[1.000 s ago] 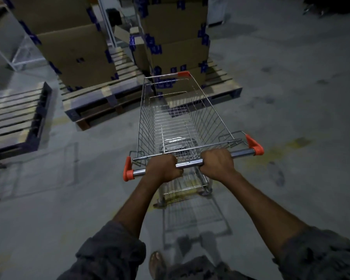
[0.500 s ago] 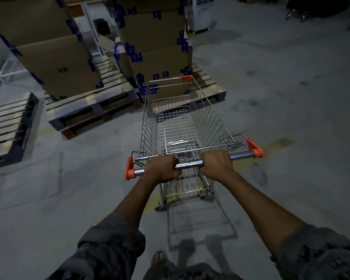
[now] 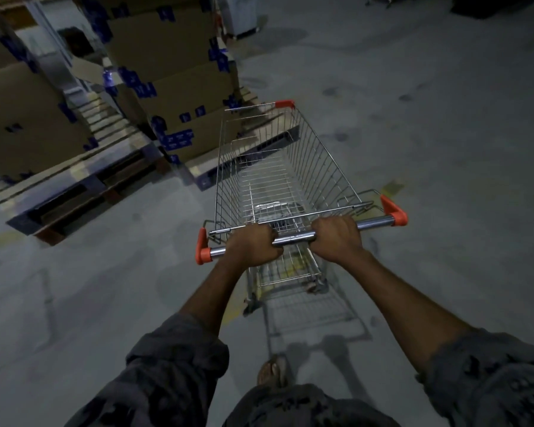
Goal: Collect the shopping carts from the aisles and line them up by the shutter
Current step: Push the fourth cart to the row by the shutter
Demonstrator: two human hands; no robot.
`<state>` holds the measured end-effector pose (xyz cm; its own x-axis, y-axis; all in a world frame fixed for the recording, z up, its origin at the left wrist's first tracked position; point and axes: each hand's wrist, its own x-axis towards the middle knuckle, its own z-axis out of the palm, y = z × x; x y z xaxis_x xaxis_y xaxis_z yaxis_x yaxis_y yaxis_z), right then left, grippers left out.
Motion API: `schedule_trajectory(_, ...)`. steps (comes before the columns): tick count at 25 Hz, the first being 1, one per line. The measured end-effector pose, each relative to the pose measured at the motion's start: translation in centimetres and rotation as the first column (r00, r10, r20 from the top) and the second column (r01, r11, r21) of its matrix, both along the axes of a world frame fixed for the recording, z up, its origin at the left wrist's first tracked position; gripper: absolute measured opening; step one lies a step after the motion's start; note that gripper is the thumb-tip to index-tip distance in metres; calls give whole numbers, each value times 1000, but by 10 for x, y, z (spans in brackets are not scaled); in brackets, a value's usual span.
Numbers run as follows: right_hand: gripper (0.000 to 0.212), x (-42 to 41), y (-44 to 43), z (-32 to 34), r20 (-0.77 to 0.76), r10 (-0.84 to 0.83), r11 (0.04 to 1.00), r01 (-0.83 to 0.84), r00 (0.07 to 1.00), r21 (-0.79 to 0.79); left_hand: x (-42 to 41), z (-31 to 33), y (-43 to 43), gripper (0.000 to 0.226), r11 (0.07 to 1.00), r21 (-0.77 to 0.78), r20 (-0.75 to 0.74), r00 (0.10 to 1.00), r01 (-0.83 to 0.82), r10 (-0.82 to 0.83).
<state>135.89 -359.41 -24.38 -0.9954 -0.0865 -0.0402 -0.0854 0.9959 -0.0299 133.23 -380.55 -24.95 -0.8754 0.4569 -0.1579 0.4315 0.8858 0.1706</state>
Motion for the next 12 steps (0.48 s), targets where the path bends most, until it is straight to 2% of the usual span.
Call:
schedule_trajectory(3, 21, -9, 6, 1, 13, -79, 997, 79, 997, -4, -20, 0, 10, 36, 998, -4, -5, 998, 61, -61)
schedule_trajectory(12, 19, -21, 16, 2, -6, -203, 979, 203, 979, 2, -66, 5, 26, 19, 966, 30, -5, 966, 257, -257)
